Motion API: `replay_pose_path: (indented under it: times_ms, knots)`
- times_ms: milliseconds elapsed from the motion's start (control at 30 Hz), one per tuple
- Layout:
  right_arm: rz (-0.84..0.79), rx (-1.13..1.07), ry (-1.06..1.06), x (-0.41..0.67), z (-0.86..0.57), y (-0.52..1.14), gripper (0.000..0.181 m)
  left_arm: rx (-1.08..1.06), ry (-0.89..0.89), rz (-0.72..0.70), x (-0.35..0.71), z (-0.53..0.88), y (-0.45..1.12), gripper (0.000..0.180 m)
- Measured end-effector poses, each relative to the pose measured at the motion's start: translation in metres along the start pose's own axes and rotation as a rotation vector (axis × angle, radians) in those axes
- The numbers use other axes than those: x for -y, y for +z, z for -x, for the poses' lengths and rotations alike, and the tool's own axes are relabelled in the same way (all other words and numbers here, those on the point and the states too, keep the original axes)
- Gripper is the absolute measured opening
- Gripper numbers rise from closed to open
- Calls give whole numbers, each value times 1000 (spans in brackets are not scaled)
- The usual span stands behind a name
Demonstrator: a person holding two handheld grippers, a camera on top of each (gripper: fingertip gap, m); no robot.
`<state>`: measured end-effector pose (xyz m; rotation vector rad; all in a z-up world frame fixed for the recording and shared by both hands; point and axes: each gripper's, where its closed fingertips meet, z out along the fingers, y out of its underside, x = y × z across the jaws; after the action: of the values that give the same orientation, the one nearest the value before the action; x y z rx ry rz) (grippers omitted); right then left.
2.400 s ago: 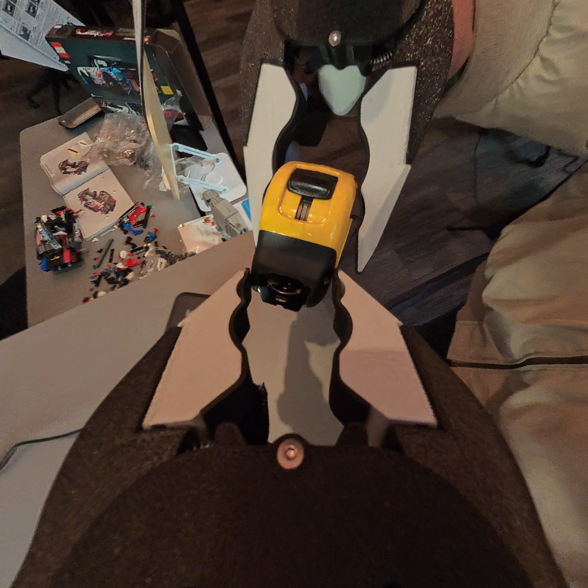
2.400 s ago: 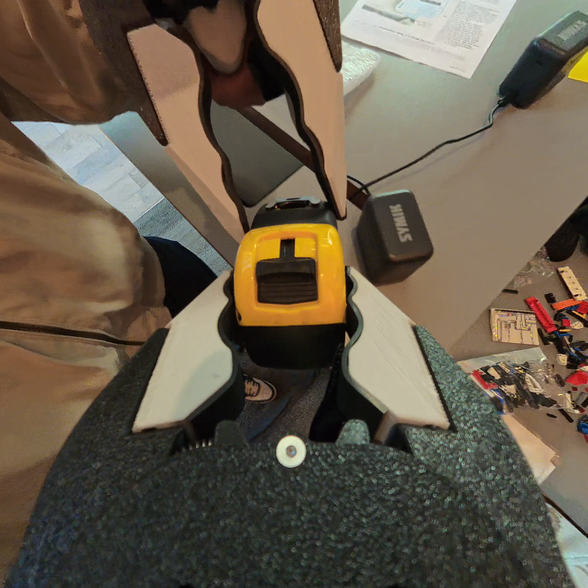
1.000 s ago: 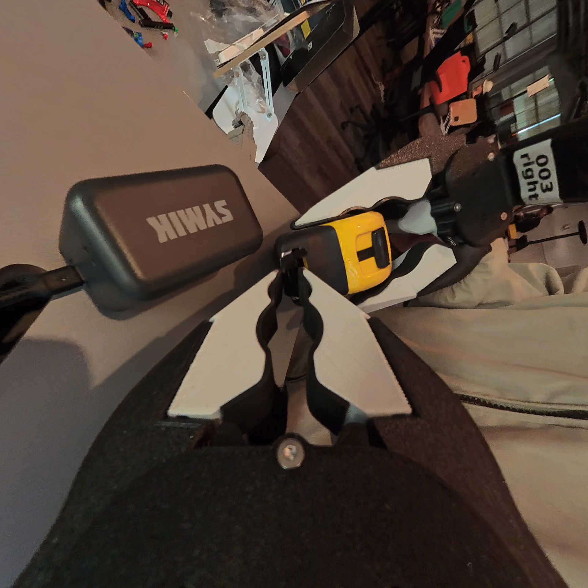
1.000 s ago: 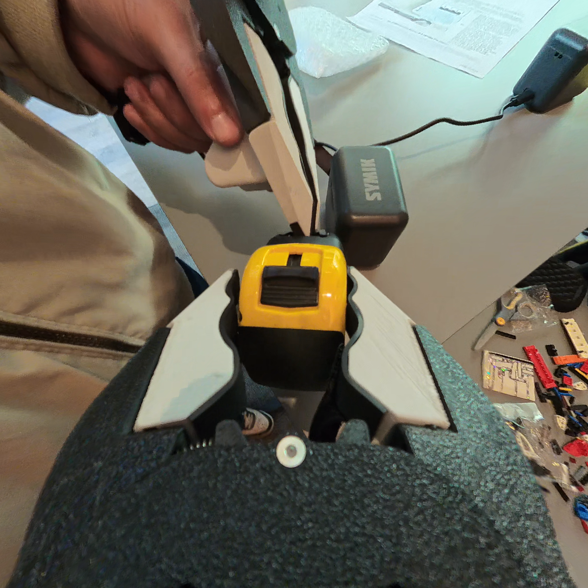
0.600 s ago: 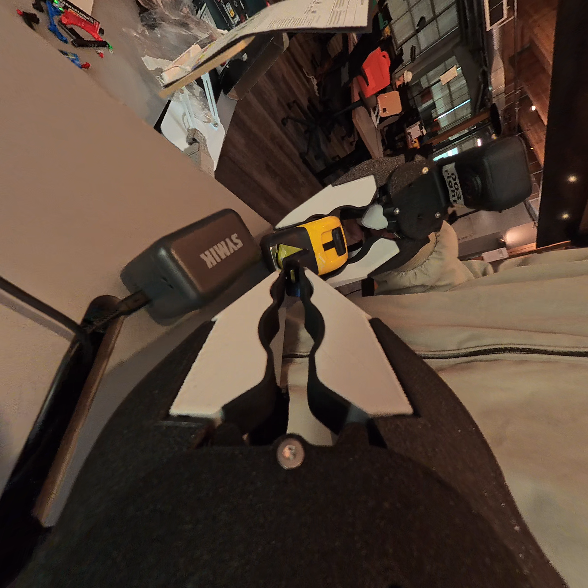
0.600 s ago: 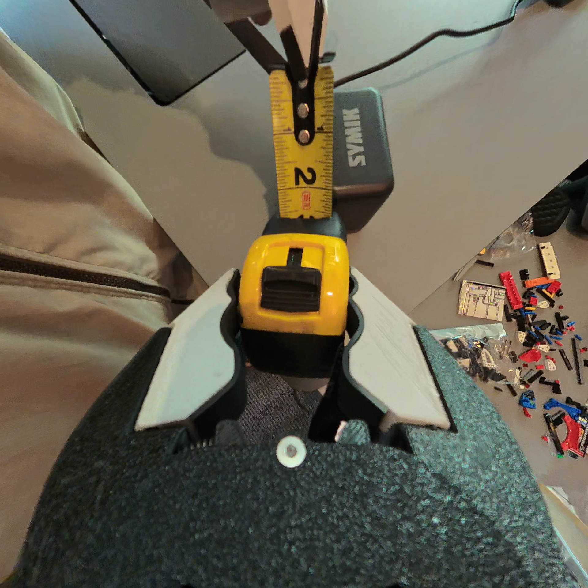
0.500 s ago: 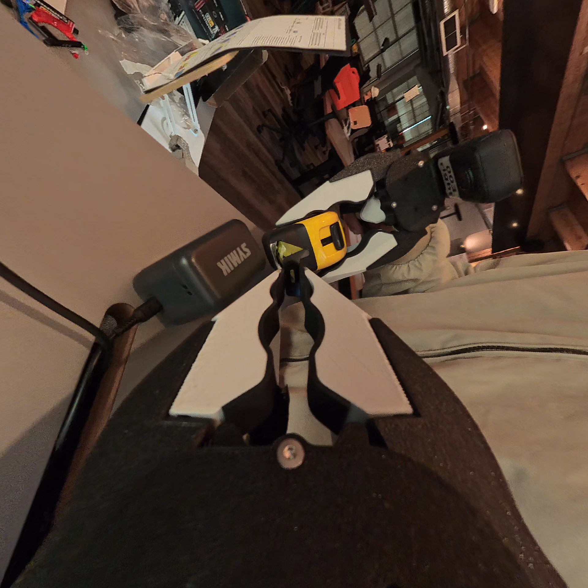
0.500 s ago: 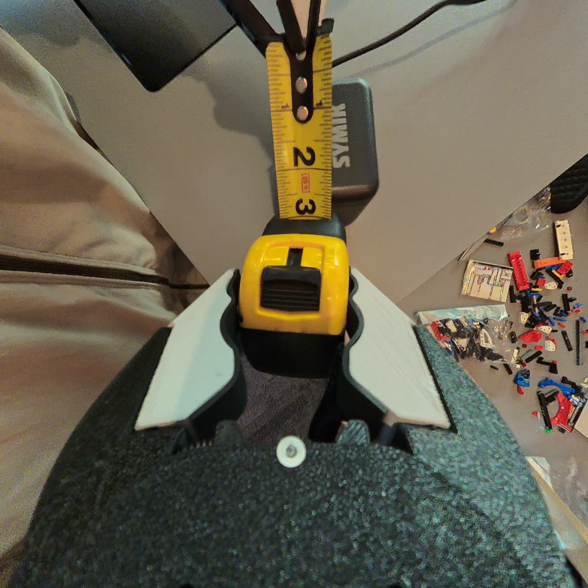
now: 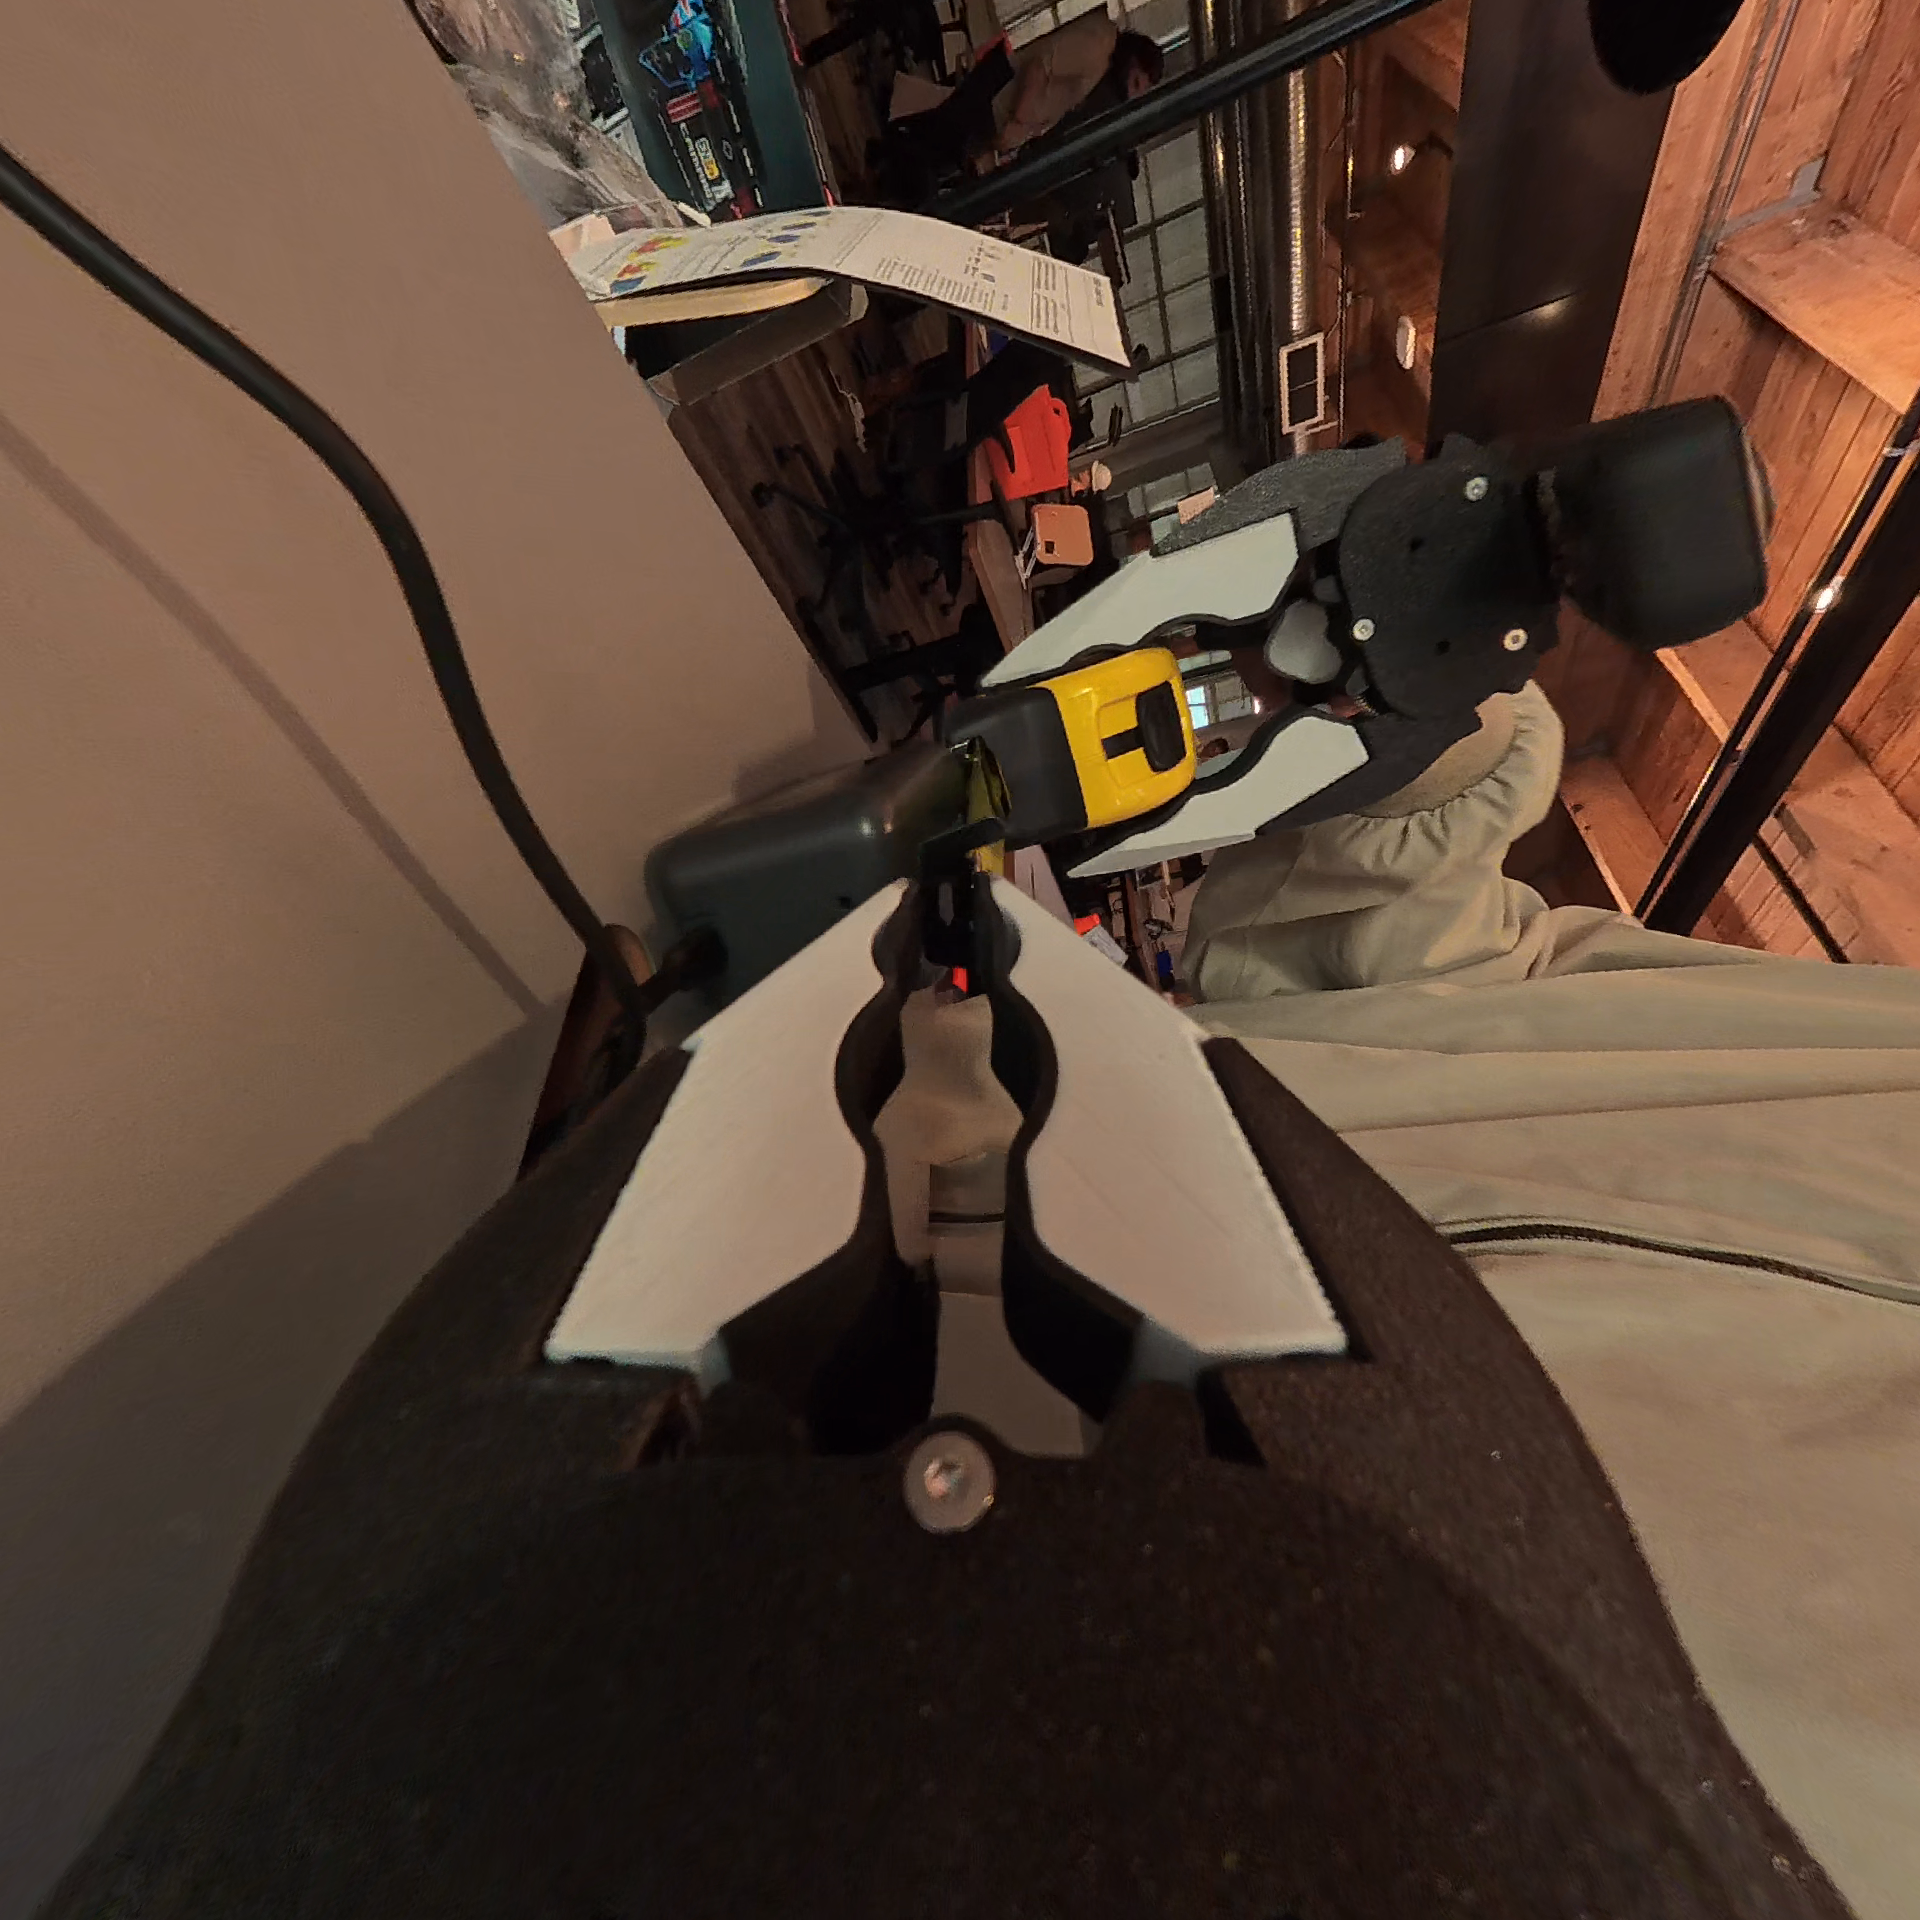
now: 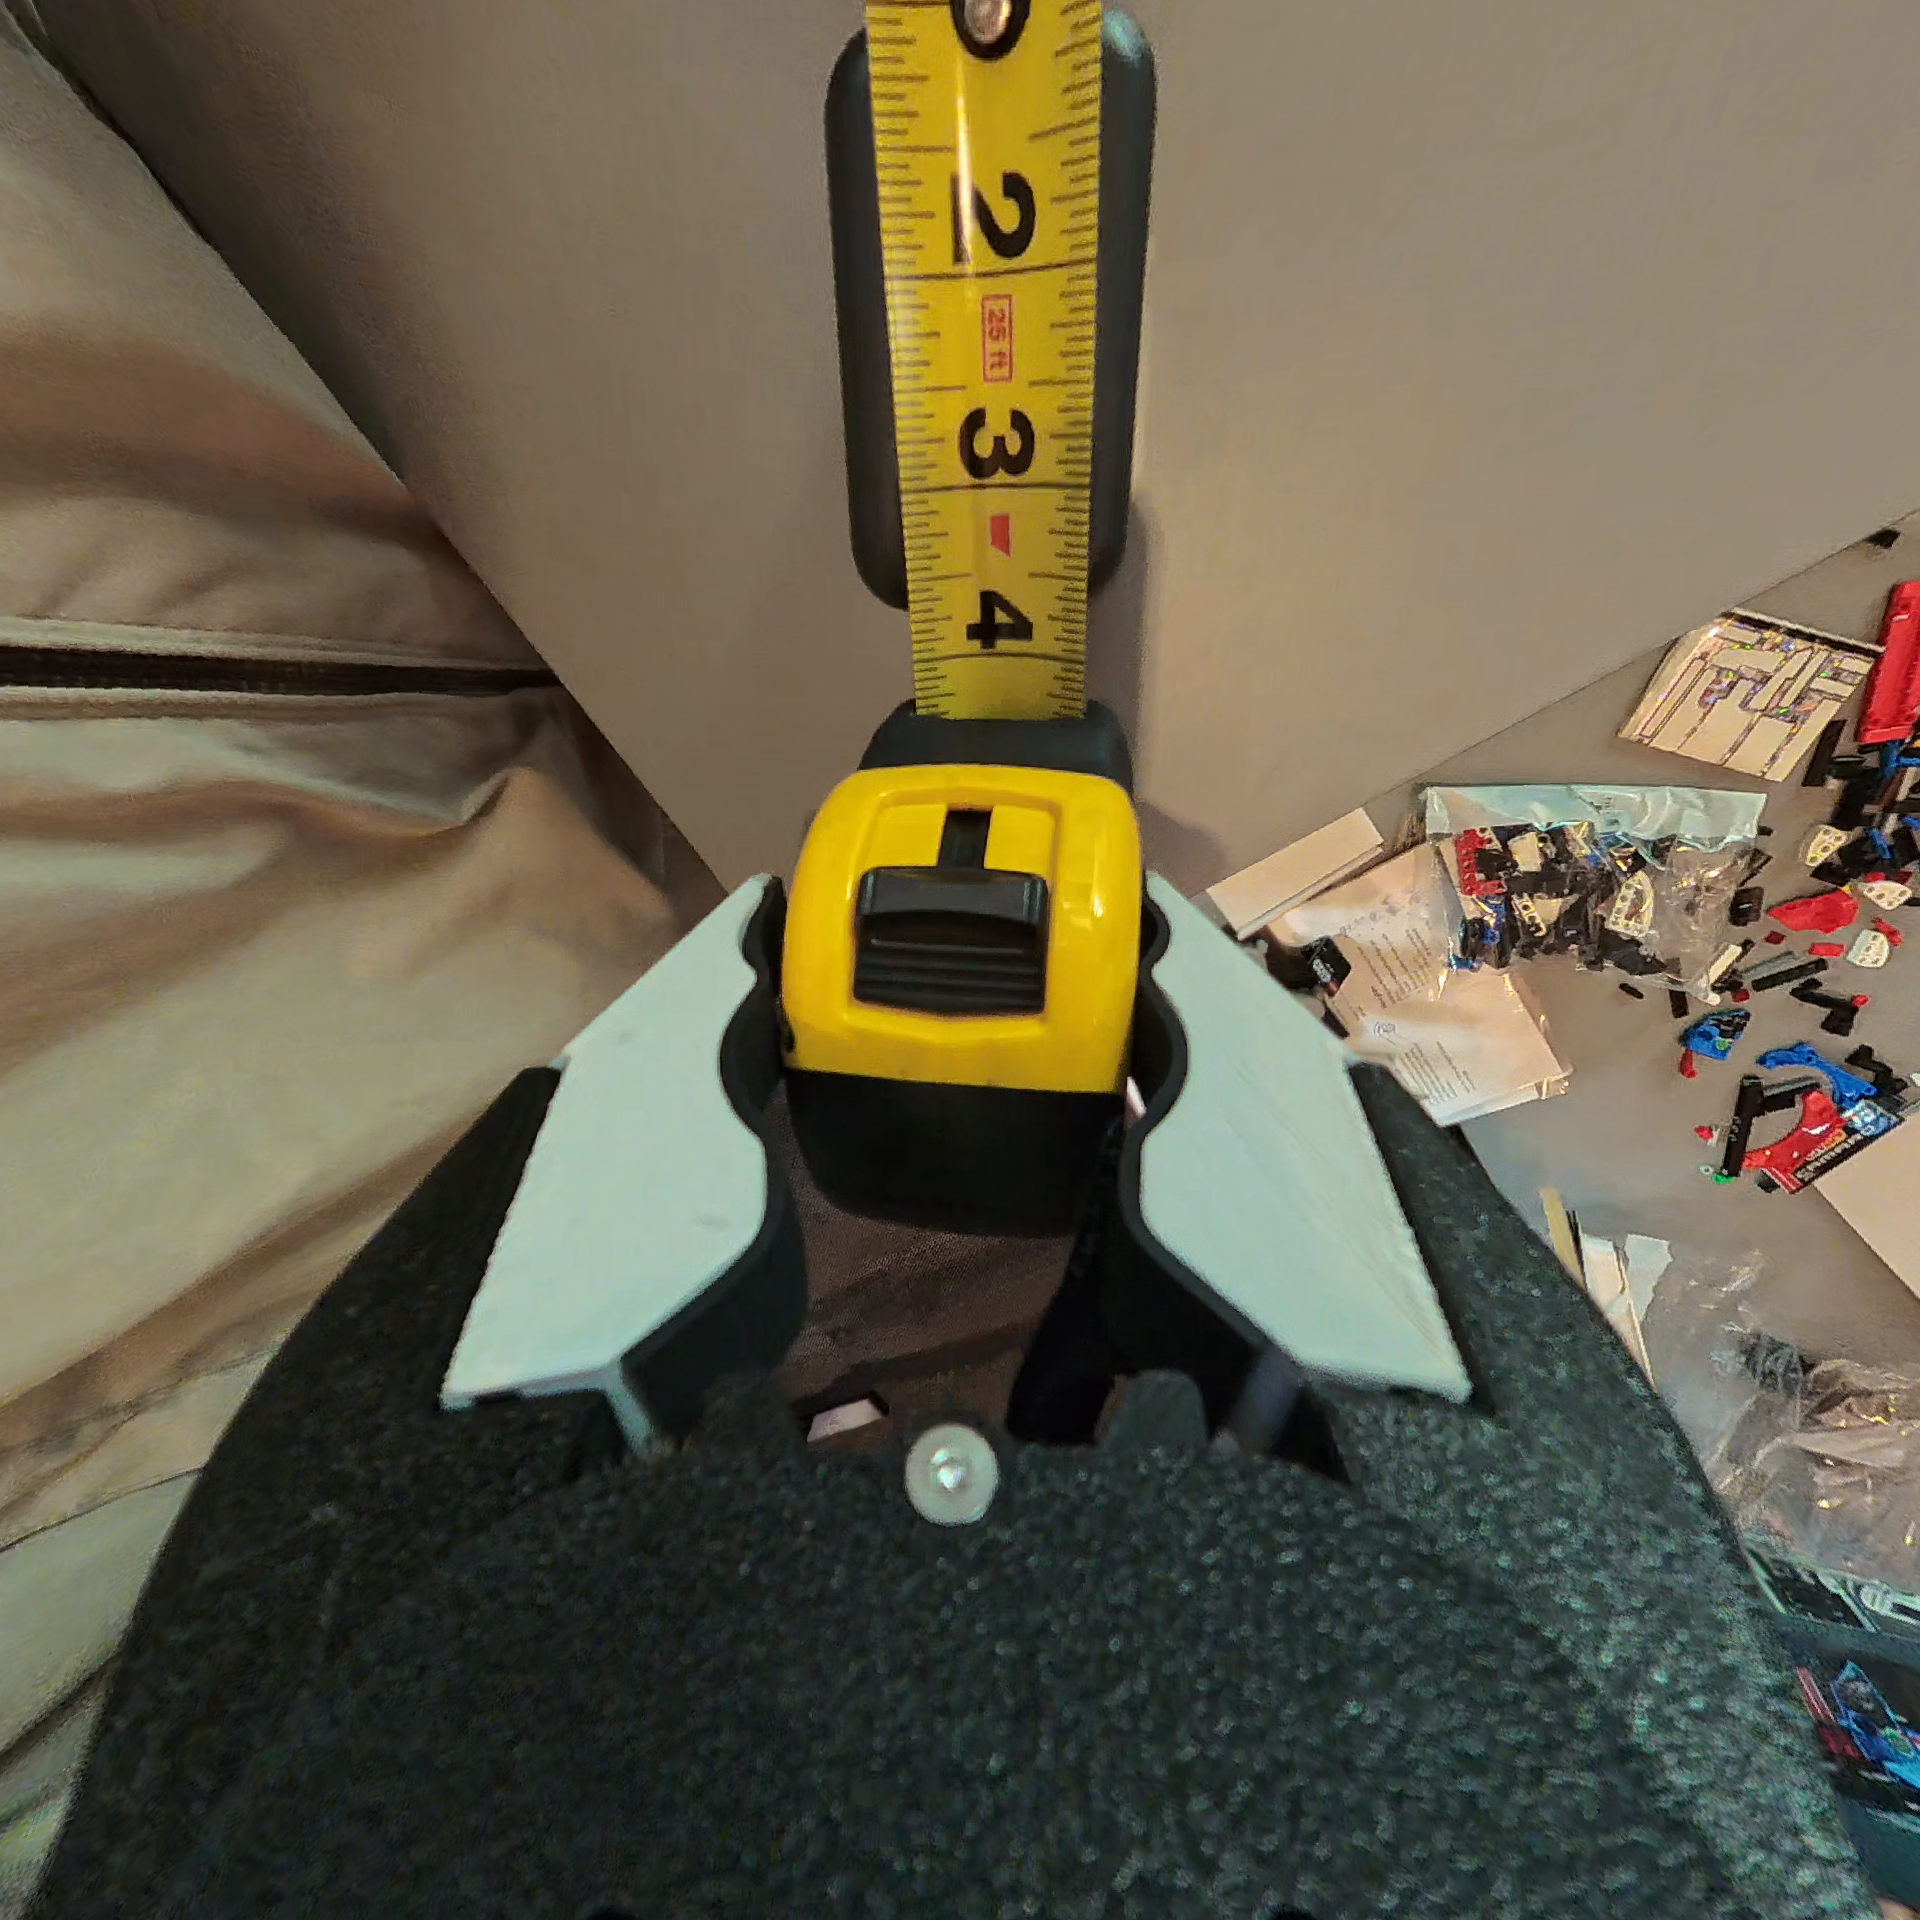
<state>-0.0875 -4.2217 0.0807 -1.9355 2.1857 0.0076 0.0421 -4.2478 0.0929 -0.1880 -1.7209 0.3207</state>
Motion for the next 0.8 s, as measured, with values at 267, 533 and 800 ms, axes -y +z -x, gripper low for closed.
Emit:
replay_pose_path:
  times_ms: [267,533,800]
  knots:
    - [-1,16,6,23,6,-5,65,-40,-118,5,-8,5,11,9]
    - [26,16,-9,23,4,-3,65,-51,-154,-26,-10,9,10,9]
    - [14,28,-2,26,3,-4,65,-37,-162,-23,-11,13,10,10]
